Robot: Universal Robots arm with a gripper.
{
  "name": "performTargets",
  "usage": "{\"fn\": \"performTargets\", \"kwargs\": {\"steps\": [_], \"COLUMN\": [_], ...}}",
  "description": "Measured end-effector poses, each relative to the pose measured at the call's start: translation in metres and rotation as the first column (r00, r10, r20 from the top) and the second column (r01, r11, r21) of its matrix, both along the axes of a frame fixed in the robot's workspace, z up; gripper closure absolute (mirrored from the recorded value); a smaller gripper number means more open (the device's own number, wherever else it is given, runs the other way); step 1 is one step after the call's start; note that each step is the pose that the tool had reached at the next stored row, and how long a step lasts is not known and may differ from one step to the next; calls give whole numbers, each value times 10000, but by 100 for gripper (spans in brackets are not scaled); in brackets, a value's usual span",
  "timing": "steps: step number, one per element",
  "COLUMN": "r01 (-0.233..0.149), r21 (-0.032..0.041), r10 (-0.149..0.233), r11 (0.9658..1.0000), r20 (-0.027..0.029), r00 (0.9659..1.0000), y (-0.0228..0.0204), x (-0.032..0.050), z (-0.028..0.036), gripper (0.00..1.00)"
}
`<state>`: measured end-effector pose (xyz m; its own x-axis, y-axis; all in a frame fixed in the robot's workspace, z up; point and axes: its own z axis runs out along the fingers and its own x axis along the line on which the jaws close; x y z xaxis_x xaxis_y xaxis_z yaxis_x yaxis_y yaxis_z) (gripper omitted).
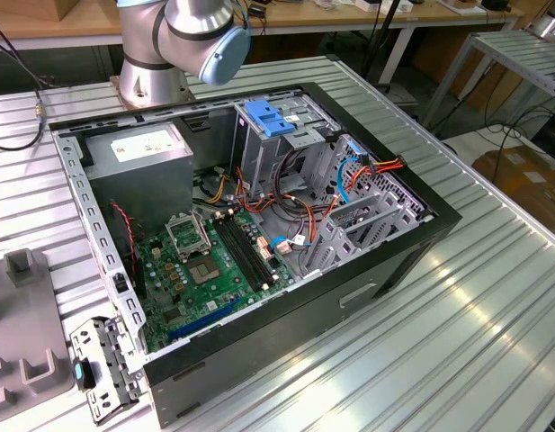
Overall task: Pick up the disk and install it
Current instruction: 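Pick up the disk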
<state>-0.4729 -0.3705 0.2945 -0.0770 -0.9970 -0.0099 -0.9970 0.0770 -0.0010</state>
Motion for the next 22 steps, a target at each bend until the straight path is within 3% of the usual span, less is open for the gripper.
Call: {"fn": "performTargets", "kwargs": {"steps": [22], "r01": [-170], "r21": [-1], "r10": [170], "r11": [9999], "r20": [0], "r00": [9999], "y": [0], "x": [0], "z": [0], "gripper": [63]}}
